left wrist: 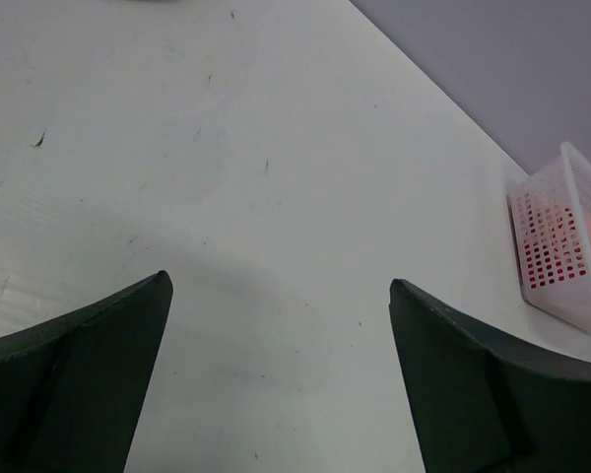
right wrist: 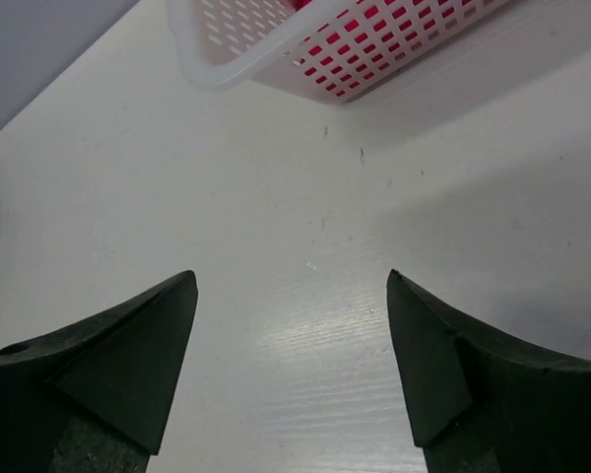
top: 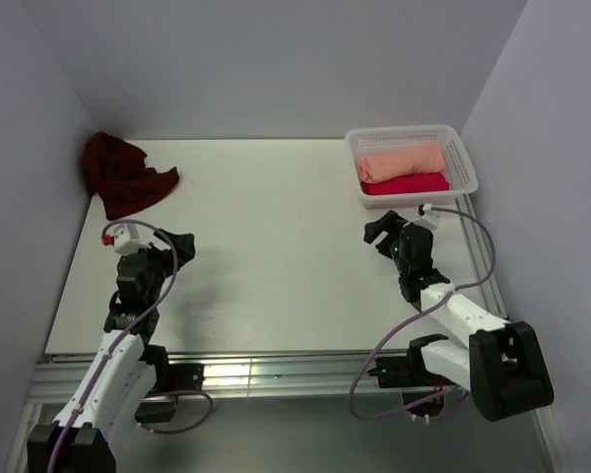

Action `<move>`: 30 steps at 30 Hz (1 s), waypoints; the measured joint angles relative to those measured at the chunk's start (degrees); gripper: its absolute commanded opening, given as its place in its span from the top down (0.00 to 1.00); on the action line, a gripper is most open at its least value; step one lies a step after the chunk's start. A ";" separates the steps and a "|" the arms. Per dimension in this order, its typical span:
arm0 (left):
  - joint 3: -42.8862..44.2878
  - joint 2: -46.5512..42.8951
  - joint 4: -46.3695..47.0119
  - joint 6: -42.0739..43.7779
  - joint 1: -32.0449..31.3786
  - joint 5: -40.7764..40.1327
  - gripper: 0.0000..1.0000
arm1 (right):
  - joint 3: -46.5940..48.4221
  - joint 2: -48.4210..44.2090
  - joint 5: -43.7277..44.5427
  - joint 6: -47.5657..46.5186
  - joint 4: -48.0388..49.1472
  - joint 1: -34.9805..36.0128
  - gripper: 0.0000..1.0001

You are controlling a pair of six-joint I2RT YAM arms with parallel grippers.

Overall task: Roll the t-shirts
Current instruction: Grab a tshirt with the left arm

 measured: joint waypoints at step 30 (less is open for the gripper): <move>5.03 8.94 -2.62 -3.17 0.02 -4.07 0.03 | 50.53 43.87 2.75 4.79 -33.70 -11.39 0.22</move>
